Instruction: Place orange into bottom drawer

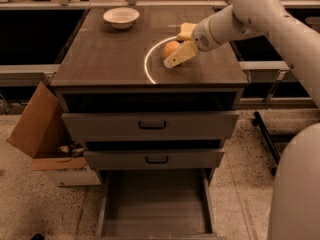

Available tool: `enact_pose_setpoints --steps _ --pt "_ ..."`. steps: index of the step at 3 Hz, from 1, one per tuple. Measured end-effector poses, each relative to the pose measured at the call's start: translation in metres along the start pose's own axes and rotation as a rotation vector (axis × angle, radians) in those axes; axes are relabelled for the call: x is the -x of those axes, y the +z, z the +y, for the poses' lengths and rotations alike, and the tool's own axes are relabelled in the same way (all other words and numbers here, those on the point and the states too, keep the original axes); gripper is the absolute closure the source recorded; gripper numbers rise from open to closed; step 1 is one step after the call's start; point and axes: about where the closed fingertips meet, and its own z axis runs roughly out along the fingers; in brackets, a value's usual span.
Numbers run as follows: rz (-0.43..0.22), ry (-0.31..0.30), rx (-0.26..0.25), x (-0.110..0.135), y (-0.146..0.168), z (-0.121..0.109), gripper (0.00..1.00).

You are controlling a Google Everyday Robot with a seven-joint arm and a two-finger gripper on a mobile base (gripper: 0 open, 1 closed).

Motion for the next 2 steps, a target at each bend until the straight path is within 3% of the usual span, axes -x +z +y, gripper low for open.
enact_pose_setpoints --steps 2 --pt "0.005 0.000 0.020 0.006 0.029 0.006 0.42"
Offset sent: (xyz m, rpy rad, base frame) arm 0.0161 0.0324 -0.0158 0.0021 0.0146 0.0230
